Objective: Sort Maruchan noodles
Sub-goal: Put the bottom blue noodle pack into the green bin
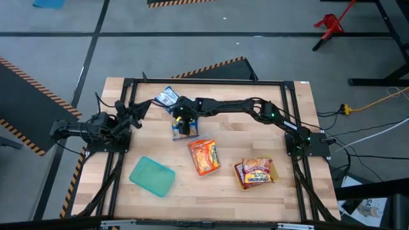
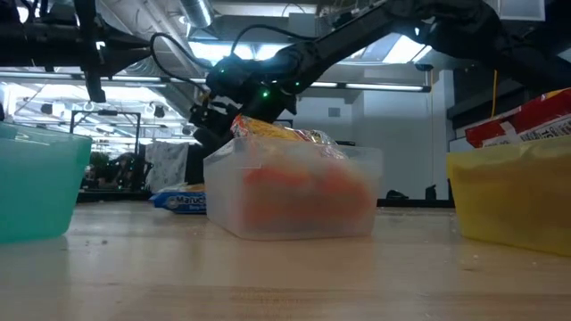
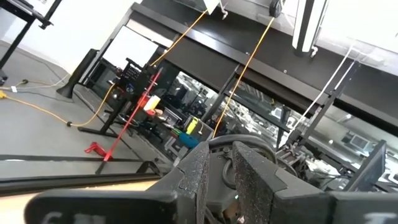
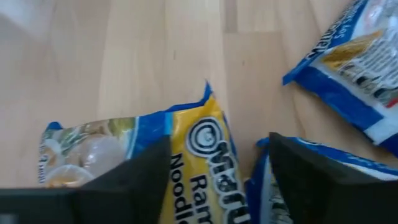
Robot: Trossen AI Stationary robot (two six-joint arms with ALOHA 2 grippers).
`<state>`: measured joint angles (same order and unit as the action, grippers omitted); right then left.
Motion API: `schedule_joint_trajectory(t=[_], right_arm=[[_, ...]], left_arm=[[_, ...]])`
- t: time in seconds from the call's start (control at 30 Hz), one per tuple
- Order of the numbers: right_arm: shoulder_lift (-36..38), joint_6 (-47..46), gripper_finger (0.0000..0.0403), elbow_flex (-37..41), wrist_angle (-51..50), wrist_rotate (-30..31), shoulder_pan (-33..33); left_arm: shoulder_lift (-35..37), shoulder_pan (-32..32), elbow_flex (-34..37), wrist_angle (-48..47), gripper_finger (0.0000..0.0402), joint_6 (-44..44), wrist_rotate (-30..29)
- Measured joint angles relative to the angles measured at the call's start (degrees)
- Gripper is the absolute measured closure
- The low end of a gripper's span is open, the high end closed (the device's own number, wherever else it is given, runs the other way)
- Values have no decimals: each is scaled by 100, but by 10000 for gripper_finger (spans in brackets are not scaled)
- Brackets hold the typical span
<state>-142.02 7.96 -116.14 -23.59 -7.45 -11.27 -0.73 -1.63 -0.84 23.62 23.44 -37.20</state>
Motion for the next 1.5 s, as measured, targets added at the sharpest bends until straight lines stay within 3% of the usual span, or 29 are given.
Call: schedule_joint_trajectory(t=[0.37, 0.43, 0.63, 1.23, 1.33, 1.5], right_arm=[[7, 1, 376, -7, -201, -164, 7], [8, 9, 394, -7, -198, -157, 7], [195, -6, 401, -90, -418, -41, 13], [472, 192, 396, -1426, -1656, -276, 296], [479, 849, 363, -1537, -2661, -219, 256], [433, 2019, 249, -1380, -3500, 1, 89]], left_arm=[[0, 0, 0, -170, 335, 7, 22], [0, 0, 0, -224, 335, 9, 22], [0, 0, 0, -368, 335, 17, 28], [0, 0, -2, -1013, 335, 219, 73], [0, 0, -2, -1014, 335, 346, 92], [0, 0, -2, -1133, 335, 349, 92]])
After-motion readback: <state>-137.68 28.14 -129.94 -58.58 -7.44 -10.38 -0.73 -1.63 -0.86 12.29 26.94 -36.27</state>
